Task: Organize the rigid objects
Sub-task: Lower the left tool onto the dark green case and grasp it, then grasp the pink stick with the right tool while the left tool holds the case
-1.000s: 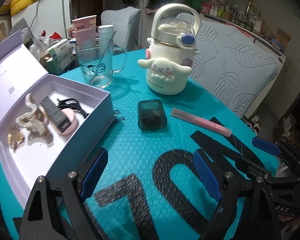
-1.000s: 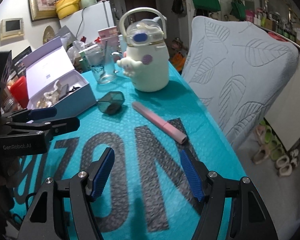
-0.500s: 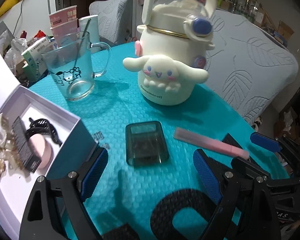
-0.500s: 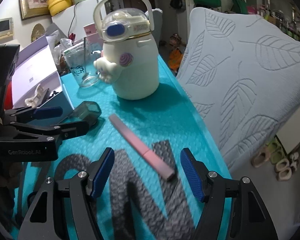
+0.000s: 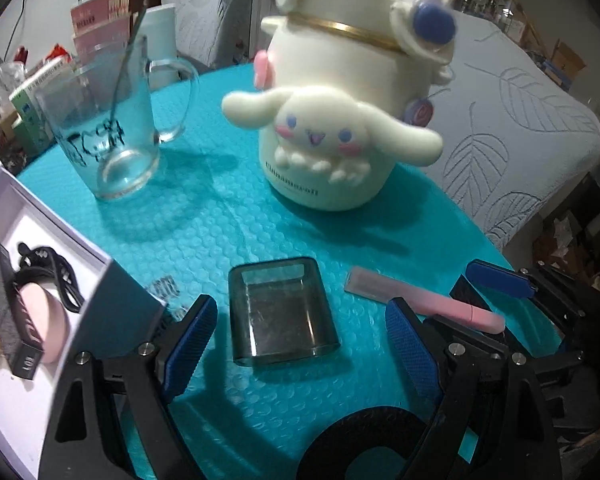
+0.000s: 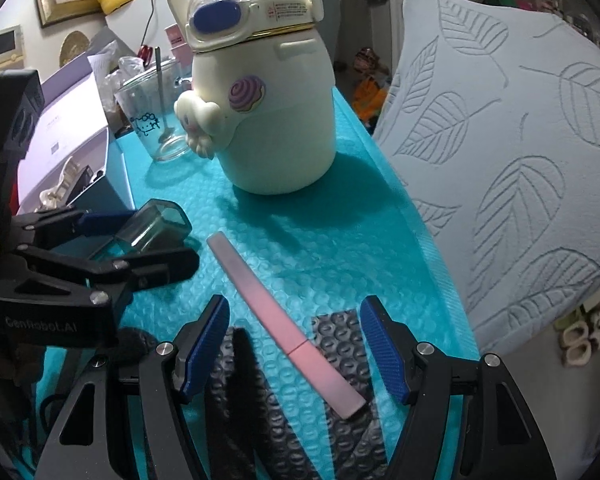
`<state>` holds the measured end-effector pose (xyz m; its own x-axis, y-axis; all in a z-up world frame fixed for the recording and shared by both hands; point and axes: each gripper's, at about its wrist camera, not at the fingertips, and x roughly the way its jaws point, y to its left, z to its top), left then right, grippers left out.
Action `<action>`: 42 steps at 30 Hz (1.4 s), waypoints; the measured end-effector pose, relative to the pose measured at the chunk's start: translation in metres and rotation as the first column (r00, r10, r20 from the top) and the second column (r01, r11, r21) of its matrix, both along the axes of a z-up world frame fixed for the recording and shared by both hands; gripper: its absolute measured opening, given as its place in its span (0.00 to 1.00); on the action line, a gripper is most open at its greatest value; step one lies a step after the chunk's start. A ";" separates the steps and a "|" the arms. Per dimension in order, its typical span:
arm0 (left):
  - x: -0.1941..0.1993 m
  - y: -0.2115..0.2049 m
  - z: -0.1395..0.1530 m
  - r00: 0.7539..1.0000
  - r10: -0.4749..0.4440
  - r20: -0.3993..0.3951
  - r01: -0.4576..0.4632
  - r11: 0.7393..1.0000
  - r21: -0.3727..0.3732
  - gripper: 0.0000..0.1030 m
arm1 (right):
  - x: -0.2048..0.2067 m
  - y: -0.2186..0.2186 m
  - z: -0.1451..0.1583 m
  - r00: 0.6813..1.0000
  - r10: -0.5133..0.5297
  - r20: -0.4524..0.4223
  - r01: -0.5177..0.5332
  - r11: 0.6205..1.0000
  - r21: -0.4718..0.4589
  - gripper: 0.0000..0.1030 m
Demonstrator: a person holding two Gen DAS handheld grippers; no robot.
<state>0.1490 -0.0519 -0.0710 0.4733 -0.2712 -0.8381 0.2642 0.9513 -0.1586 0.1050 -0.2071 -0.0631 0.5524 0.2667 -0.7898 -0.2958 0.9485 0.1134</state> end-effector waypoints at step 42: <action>-0.129 0.063 0.033 0.993 0.112 0.042 -0.112 0.994 -0.008 0.44 | -0.102 0.031 0.019 0.998 0.045 0.041 -0.044 0.999 -0.014 0.13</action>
